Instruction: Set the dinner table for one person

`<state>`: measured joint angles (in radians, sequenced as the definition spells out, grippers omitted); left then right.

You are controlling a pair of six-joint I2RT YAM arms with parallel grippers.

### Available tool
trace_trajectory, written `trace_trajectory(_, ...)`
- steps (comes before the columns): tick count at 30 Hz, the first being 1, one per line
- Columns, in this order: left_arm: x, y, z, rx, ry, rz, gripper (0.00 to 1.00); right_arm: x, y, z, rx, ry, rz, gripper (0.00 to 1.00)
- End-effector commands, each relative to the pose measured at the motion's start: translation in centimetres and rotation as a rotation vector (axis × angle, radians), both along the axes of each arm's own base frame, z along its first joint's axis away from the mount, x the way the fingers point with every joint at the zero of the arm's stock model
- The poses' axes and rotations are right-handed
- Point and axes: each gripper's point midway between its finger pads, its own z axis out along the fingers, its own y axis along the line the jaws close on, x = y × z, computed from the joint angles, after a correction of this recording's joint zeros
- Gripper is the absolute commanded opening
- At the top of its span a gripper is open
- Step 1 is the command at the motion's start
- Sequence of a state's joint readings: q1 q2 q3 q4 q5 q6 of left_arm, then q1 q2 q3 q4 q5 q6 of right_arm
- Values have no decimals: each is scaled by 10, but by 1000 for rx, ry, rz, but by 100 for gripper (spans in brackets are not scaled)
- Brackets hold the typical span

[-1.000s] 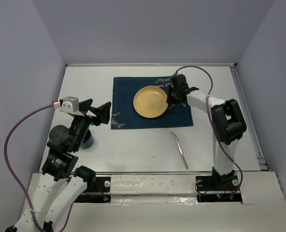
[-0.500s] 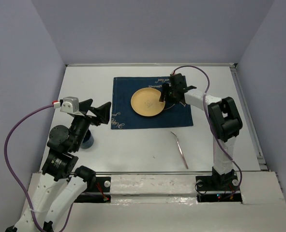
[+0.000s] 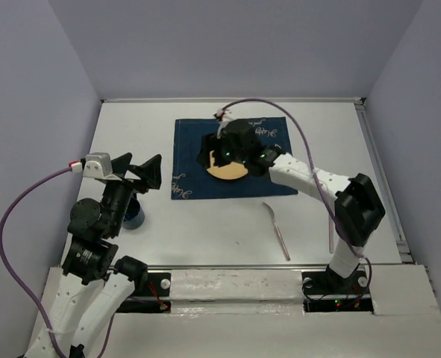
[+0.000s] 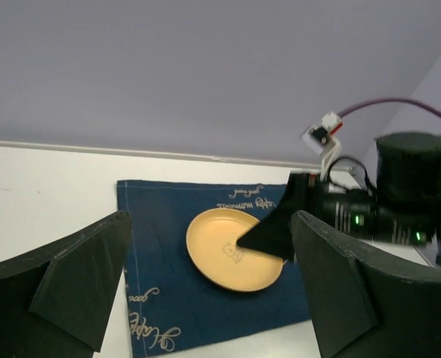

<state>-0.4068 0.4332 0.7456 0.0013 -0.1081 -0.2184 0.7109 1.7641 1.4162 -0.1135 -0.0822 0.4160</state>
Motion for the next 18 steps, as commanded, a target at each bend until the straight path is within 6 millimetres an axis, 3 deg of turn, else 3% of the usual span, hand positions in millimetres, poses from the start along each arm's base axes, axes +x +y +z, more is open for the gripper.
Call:
trace_trajectory(1, -7, 34, 27, -59, -78, 152, 99, -74, 102, 14, 92, -37, 263, 76)
trace_trajectory(2, -9, 39, 30, -70, -84, 173, 99, -75, 120, 31, 143, -76, 278, 77)
trace_trajectory(6, -23, 58, 53, -150, -165, 230, 99, -94, 170, 7, 142, -41, 321, 84)
trace_trajectory(7, -27, 59, 60, -162, -186, 228, 99, -95, 184, 21, 166, -64, 330, 86)
trace_trajectory(8, -30, 61, 66, -173, -202, 232, 99, -97, 193, 0, 130, -47, 337, 88)
trace_trajectory(9, -30, 62, 67, -173, -203, 239, 99, -104, 205, -4, 121, -53, 345, 91)
trace_trajectory(10, -26, 62, 62, -166, -191, 245, 99, -105, 215, 5, 122, -60, 353, 91)
trace_trajectory(11, -25, 61, 60, -164, -187, 240, 99, -110, 222, -24, 71, -21, 369, 92)
trace_trajectory(13, -23, 58, 58, -161, -188, 227, 99, -122, 238, -24, 73, -30, 391, 93)
trace_trajectory(15, -25, 57, 59, -164, -195, 219, 99, -127, 244, -45, 32, -12, 398, 92)
trace_trajectory(17, -25, 57, 58, -165, -196, 218, 99, -127, 249, -47, 21, -21, 383, 91)
trace_trajectory(18, -25, 56, 59, -165, -197, 215, 99, -125, 252, -59, 7, -12, 378, 88)
